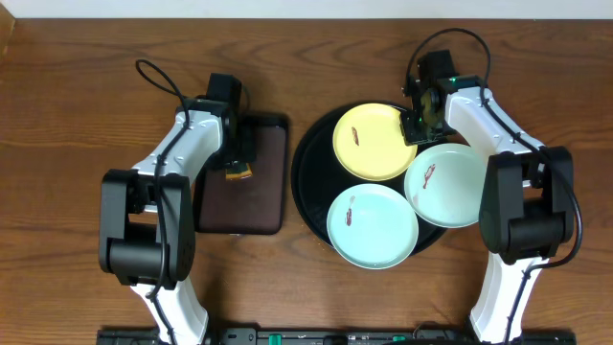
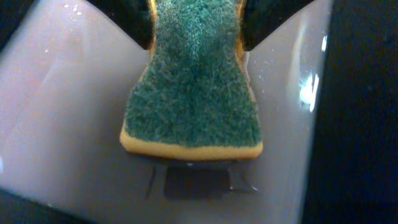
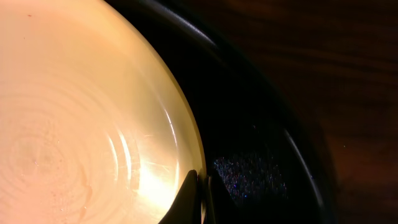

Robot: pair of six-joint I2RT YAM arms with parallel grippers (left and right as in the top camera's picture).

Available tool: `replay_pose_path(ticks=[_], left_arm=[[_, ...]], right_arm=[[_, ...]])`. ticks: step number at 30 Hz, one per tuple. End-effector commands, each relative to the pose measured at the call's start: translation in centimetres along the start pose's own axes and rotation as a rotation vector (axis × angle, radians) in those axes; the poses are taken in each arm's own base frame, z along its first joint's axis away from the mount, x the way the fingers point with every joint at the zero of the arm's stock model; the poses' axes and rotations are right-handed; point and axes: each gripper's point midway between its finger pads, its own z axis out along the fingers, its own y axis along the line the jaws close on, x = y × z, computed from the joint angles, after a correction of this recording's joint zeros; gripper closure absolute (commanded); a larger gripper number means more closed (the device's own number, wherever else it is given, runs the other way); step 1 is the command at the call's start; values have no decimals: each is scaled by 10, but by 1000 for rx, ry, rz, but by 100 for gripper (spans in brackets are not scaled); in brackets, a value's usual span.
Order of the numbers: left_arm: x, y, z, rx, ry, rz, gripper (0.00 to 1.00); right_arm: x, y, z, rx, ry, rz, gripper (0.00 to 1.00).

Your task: Clean dirty plates on tray and stack at the side

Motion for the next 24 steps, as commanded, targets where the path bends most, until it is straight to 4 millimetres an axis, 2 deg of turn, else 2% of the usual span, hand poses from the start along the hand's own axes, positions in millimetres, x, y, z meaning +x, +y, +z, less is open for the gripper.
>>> replay_pose_path(ticks=[1,4,5,6,7,16,24], left_arm=[[0,6,3,-32,-4,-7,92],[-2,5,3,-29,-11,-7,92],[-3,5,3,-28,-15,-7,83],[-6,5,3,-24,-26,-10,35],[-8,5,3,-21,-35,-13,30],[-34,-4,1,21,-139,-18,30],[-27,-2,6,13,-122,-18,30]], right_arm=[[7,3,5,-3,28,-2,99],[7,4,5,-3,28,-4,99],[7,4,5,-3,28,-4,99],[7,4,5,-3,28,-4,99],[7,4,5,-3,28,-4,99],[7,4,5,-3,28,-5,99],[7,4,5,-3,28,-5,98]])
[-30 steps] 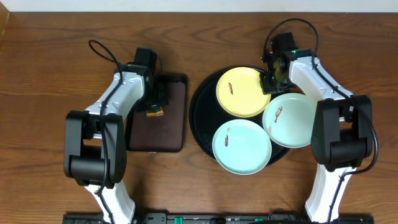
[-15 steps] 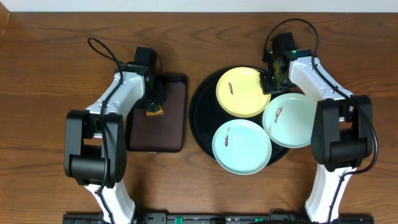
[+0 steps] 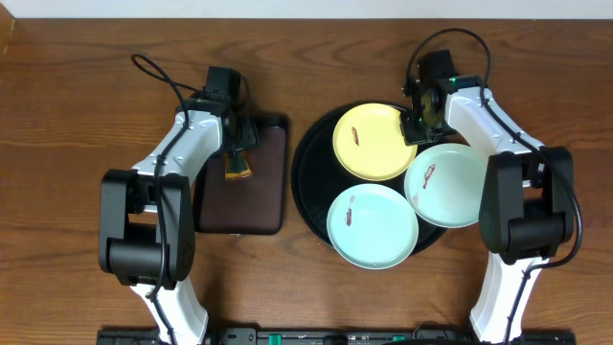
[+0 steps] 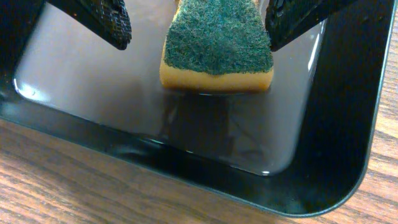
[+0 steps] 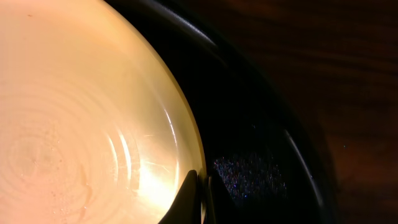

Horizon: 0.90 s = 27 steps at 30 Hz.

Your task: Clean dirty plates on tray and stack at the side

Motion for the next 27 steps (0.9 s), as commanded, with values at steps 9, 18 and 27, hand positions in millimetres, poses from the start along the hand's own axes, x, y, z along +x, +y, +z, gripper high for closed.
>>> replay_pose_path(ticks=[9,18,27], left_arm=[[7,8,7,-21,12,0,31],[21,12,-3,-42,86,3,76],[36,19,-15,-65,144,3,34]], right_arm=[[8,5,5,-3,31,-6,97],[8,5,5,-3,29,-7,96],[8,5,5,-3,29,-7,96]])
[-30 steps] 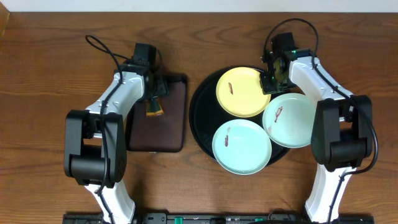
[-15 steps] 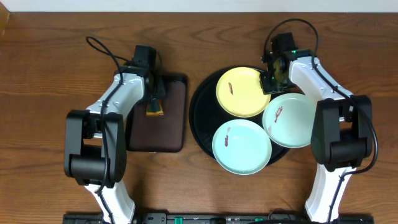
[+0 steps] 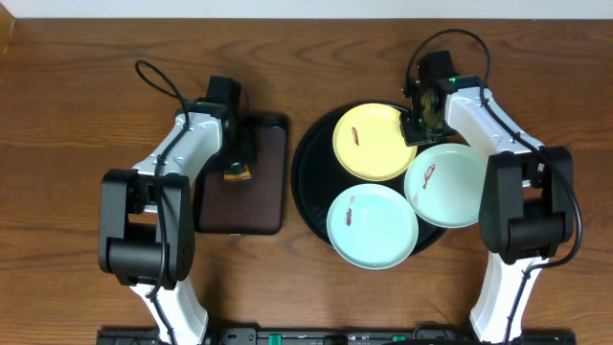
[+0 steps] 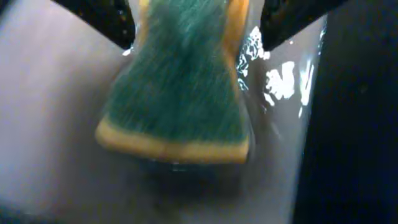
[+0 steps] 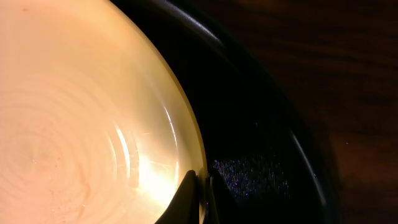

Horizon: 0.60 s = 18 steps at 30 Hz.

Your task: Clean dirty plates on tray and stack at the side

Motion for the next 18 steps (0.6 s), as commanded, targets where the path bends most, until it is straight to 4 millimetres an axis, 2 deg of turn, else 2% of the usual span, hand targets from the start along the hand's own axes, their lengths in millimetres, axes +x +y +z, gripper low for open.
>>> replay_pose_path(ticks=[1,4,7,9,14,16,18], left_arm=[[0,3,-17,-5,-4,-2,34],[8,6,-18,-13,30,0,38],[11,7,-17,-17,40,0,72],[12,7,-16,-18,41,0,88],[14,6,-17,-12,53,1,92],[20,-3,-17,43,83,0,92],[24,-12,-21,94,108,1,87]], right_arm=[[6,4,5,-3,22,-6,95],[6,4,5,-3,22,-6,95],[6,4,5,-3,23,-6,95],[6,4,5,-3,24,-6,95],[6,4,5,-3,25,-6,94],[6,4,5,-3,24,-6,94],[6,4,5,-3,24,-6,94]])
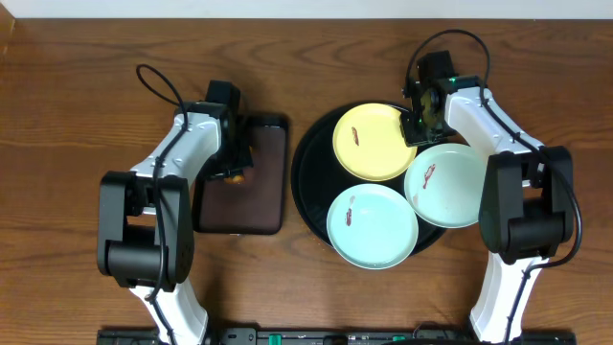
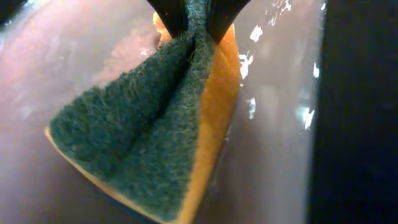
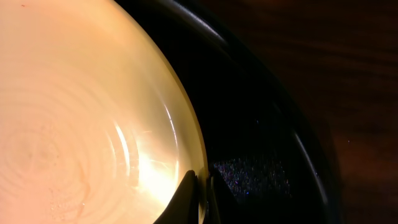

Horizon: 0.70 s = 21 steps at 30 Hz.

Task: Clean dirty plates on tray and stack at the side
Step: 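Lift the sponge with the left gripper and carry it upward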

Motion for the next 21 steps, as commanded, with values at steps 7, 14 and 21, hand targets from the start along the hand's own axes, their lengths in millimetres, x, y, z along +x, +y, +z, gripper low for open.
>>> replay_pose_path(ticks=[7,14,21], left_arm=[[-11,-19,-41,106,-25,4,51],[-28,-6,-37,25,-109,1,51],[-18,-2,-19,13,-92,1,51]], right_arm=[[5,4,5,-2,19,-6,94],[5,4,5,-2,20,-6,94],[5,4,5,-2,20,-6,94]])
